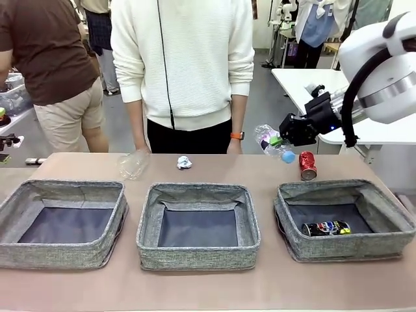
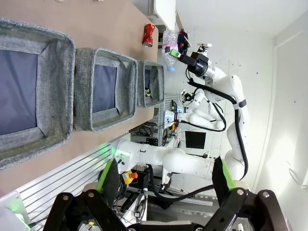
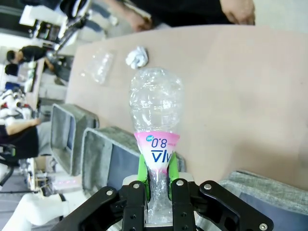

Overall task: Sort the waste into the appropriate baskets.
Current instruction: Pick up the waste item pointed out by the person.

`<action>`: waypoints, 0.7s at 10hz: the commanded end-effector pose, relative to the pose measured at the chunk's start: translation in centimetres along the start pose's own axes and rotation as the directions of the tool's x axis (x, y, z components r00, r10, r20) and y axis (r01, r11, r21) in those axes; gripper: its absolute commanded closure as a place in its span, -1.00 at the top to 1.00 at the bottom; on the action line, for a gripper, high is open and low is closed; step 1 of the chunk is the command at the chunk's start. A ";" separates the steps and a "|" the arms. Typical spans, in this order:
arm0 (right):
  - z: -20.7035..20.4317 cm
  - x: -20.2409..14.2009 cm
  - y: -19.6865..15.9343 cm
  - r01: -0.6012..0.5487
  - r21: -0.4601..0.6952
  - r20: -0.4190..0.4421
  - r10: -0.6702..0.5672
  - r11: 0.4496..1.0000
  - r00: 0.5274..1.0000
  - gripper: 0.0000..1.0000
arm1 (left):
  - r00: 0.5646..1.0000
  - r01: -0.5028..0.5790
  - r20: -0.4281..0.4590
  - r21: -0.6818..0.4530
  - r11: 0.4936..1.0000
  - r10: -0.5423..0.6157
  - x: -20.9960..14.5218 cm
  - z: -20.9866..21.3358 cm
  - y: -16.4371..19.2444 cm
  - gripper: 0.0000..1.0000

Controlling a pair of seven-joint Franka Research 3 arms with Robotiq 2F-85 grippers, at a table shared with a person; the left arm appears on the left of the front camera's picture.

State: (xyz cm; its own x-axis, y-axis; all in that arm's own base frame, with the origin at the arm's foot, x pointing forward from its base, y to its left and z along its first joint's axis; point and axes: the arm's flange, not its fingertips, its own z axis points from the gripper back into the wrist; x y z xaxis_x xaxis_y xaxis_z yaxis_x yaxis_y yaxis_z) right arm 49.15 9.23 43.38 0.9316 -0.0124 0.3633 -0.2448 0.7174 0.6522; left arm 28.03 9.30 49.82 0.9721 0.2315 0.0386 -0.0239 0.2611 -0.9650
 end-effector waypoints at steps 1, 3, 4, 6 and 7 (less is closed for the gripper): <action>0.3 0.9 3.4 0.010 -0.099 -0.034 -0.013 0.995 0.999 -0.65 | 1.000 -0.005 0.003 -0.020 1.000 0.005 0.0 -0.1 -0.5 1.00; 2.4 1.4 12.0 0.037 -0.250 -0.114 -0.067 0.968 0.991 -0.65 | 1.000 -0.005 0.003 -0.020 1.000 0.005 0.0 -0.1 -0.5 1.00; 3.6 0.7 17.0 0.090 -0.368 -0.164 -0.160 0.925 0.973 -0.65 | 1.000 -0.005 0.003 -0.020 1.000 0.005 0.0 -0.1 -0.5 1.00; 5.3 -1.5 28.9 0.083 -0.610 -0.109 -0.188 0.788 0.976 -0.65 | 1.000 -0.005 0.003 -0.020 1.000 0.005 0.0 -0.1 -0.5 1.00; 5.4 -2.4 32.9 0.030 -0.652 -0.119 -0.142 0.758 0.983 -0.65 | 1.000 -0.005 0.003 -0.020 1.000 0.005 0.0 -0.1 -0.5 1.00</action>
State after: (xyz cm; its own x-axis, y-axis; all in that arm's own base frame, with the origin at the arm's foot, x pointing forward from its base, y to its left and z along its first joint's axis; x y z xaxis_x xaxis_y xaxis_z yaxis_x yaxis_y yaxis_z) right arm 37.15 24.61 61.85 0.9682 -0.0713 0.2400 0.0397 0.9902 0.1339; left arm 28.04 9.26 49.84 0.9722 0.2308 0.0388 -0.0237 0.2620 -0.9648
